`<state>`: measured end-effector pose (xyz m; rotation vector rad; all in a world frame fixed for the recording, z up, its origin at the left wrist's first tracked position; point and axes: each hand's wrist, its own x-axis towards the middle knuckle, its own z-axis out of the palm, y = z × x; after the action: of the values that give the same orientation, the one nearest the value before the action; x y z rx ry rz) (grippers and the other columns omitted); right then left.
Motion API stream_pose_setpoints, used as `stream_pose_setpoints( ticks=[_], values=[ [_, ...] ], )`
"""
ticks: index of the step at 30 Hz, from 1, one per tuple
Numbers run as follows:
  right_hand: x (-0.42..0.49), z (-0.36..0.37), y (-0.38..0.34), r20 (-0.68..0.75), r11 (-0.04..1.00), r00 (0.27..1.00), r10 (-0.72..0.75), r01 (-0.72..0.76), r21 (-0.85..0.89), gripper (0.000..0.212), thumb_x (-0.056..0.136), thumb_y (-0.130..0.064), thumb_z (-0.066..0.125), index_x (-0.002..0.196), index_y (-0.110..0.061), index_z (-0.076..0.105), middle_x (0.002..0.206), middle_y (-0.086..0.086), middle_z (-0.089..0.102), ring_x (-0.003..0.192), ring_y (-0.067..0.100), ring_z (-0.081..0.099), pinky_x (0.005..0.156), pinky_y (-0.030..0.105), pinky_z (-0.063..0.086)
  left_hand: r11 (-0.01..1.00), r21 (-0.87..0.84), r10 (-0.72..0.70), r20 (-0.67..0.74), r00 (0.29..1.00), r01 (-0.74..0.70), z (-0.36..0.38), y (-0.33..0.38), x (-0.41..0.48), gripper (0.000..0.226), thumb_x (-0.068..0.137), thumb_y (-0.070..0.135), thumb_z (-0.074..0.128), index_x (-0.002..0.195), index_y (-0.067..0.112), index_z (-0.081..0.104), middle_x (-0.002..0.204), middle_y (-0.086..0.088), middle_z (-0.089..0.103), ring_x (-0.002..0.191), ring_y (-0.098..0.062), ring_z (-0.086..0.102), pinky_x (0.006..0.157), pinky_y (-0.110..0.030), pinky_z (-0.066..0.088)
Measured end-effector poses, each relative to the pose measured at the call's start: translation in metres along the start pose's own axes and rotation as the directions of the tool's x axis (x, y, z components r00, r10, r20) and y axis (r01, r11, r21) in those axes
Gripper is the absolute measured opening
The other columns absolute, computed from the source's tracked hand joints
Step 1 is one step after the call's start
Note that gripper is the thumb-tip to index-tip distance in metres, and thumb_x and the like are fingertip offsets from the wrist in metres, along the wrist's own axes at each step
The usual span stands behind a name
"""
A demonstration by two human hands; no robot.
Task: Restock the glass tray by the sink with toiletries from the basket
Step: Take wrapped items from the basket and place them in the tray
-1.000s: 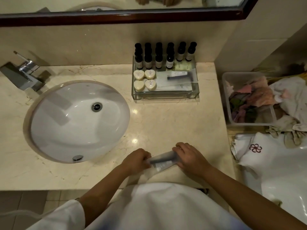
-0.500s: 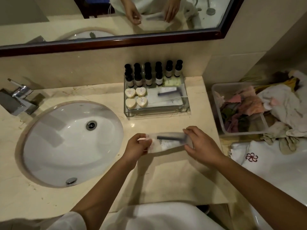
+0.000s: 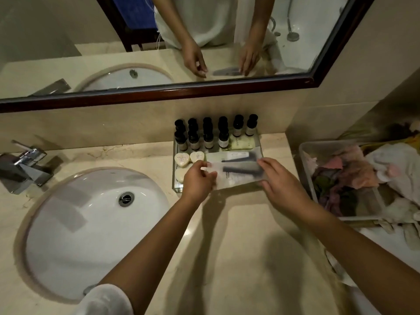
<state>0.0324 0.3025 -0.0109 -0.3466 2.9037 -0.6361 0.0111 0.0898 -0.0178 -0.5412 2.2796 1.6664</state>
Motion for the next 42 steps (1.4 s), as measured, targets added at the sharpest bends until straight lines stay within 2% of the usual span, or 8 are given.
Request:
stream_pose_setpoints(
  ticks=[3,6,9,18,24,33,39,42],
  values=[
    [0.032,-0.001,0.005,-0.018,0.999,0.999,0.039,-0.039,0.007,0.051,0.095,-0.011,0.044,0.144,-0.012,0.032,0.15,0.002,0.03,0.128,0.019,0.041,0.107,0.029,0.034,0.968,0.233,0.107,-0.057,0.993,-0.091,0.008,0.007,0.015,0.026,0.089,0.008,0.059,0.113,0.008,0.052,0.069,-0.002,0.059,0.07,-0.024,0.063,0.071,-0.036,0.051],
    [0.054,0.003,0.007,0.004,0.999,0.999,0.038,-0.037,-0.029,0.051,0.093,-0.01,0.045,0.143,-0.009,0.035,0.147,0.005,0.034,0.128,0.023,0.042,0.106,0.032,0.036,0.892,0.434,0.183,-0.082,0.98,-0.13,0.012,0.012,0.027,0.036,0.09,0.013,0.056,0.125,0.009,0.048,0.093,-0.01,0.065,0.093,-0.029,0.062,0.077,-0.034,0.045],
    [0.063,0.008,0.008,0.016,0.994,0.999,0.048,-0.046,-0.095,0.053,0.092,-0.014,0.047,0.143,-0.01,0.034,0.147,0.006,0.035,0.129,0.025,0.041,0.105,0.035,0.037,0.799,0.575,0.251,-0.052,0.967,-0.177,0.013,0.016,0.034,0.037,0.092,0.012,0.052,0.128,0.006,0.045,0.107,-0.016,0.064,0.102,-0.032,0.058,0.079,-0.036,0.043],
    [0.061,0.019,0.014,0.117,0.984,0.983,0.139,-0.123,-0.127,0.071,0.092,-0.038,0.047,0.15,-0.016,0.012,0.158,0.005,0.012,0.142,0.025,0.016,0.116,0.036,0.02,0.557,0.765,0.373,0.119,0.92,-0.325,0.015,0.013,0.037,0.04,0.095,0.032,0.051,0.126,0.008,0.05,0.132,-0.014,0.041,0.104,-0.032,0.054,0.079,-0.039,0.049],
    [0.056,0.022,0.01,0.103,0.98,0.977,0.185,-0.175,-0.097,0.082,0.091,-0.052,0.046,0.15,-0.021,-0.001,0.159,0.004,-0.003,0.146,0.024,0.006,0.117,0.037,0.011,0.266,0.848,0.417,0.327,0.848,-0.458,0.019,0.012,0.036,0.052,0.089,0.043,0.056,0.13,0.012,0.049,0.135,-0.012,0.043,0.122,-0.03,0.039,0.09,-0.037,0.041],
    [0.058,0.016,0.009,0.067,0.987,0.986,0.152,-0.147,-0.069,0.079,0.092,-0.048,0.047,0.15,-0.025,-0.001,0.159,0.002,-0.006,0.144,0.025,0.016,0.116,0.037,0.016,0.274,0.83,0.339,0.389,0.857,-0.485,0.021,0.015,0.048,0.049,0.087,0.035,0.059,0.127,0.013,0.043,0.135,-0.005,0.044,0.126,-0.023,0.037,0.096,-0.035,0.038],
    [0.058,0.011,0.006,-0.015,0.99,0.993,0.117,-0.115,0.079,0.068,0.093,-0.036,0.051,0.149,-0.019,0.016,0.159,0.001,0.007,0.137,0.024,0.033,0.105,0.036,0.037,0.292,0.839,0.263,0.391,0.882,-0.46,0.018,0.021,0.048,0.049,0.087,0.038,0.059,0.125,0.013,0.04,0.127,-0.007,0.05,0.115,-0.026,0.047,0.083,-0.037,0.042],
    [0.06,0.008,0.004,-0.078,0.971,0.989,0.124,-0.104,0.217,0.063,0.092,-0.028,0.055,0.147,-0.018,0.025,0.157,0.001,0.015,0.137,0.02,0.034,0.104,0.026,0.033,0.297,0.84,0.257,0.388,0.885,-0.454,0.016,0.023,0.046,0.052,0.087,0.037,0.06,0.127,0.013,0.037,0.126,-0.008,0.052,0.112,-0.028,0.05,0.079,-0.037,0.042]
  ],
)
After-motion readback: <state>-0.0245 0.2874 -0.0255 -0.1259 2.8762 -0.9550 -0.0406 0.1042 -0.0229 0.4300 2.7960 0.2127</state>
